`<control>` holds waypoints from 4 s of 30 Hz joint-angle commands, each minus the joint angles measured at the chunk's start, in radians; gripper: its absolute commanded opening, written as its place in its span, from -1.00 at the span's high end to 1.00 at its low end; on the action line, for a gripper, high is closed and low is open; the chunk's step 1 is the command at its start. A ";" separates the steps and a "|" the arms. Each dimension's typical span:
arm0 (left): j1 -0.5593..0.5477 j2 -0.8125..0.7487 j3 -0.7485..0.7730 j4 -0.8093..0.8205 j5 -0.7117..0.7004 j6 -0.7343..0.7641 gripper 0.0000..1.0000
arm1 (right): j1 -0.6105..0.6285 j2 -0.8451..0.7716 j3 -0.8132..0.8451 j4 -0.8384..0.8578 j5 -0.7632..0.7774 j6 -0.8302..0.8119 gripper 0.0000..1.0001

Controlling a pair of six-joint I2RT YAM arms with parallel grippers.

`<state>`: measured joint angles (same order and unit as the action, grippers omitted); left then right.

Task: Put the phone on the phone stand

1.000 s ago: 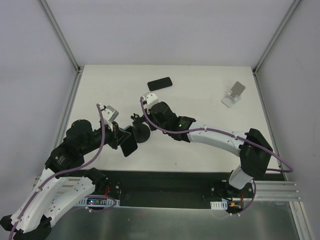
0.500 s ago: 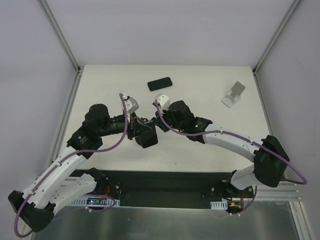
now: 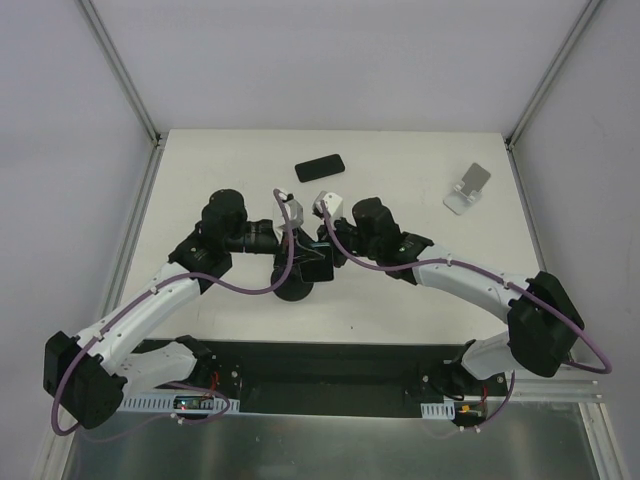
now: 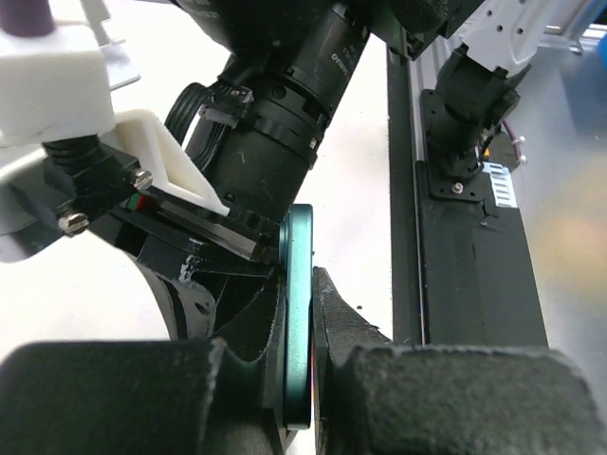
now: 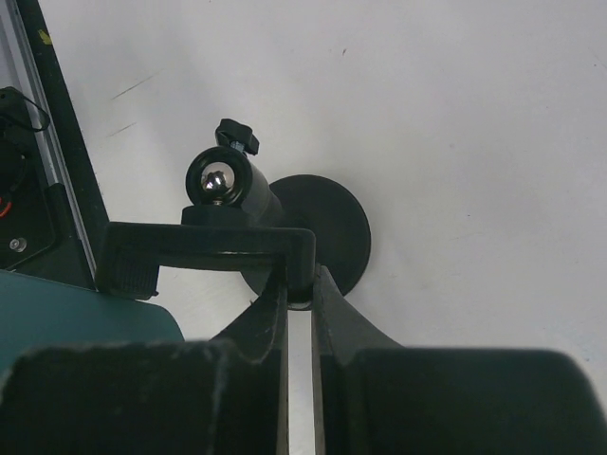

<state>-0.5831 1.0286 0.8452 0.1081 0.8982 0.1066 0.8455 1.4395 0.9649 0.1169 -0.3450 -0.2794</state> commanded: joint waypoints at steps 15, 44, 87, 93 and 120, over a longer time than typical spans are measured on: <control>0.094 0.162 0.153 -0.053 0.257 0.188 1.00 | -0.017 -0.044 -0.022 0.078 -0.141 -0.004 0.99; -0.078 -0.156 -0.064 -0.214 -0.988 -0.019 1.00 | 0.308 -0.080 -0.106 0.293 0.995 0.377 0.99; 0.009 -0.191 -0.146 0.039 -1.063 0.000 1.00 | 0.245 -0.340 -0.549 0.754 0.845 0.143 -0.49; 0.239 -0.110 -0.126 0.198 -0.672 0.033 1.00 | 0.216 -0.303 -0.528 0.731 0.741 0.200 -0.48; 0.689 0.918 0.971 -0.146 0.640 0.317 1.00 | 0.033 -0.071 -0.466 0.785 0.374 0.382 -0.44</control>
<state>0.0994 1.9774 1.7344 -0.0242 1.3361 0.3031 0.9112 1.3556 0.4747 0.8265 0.0734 0.0628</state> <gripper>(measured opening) 0.085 0.724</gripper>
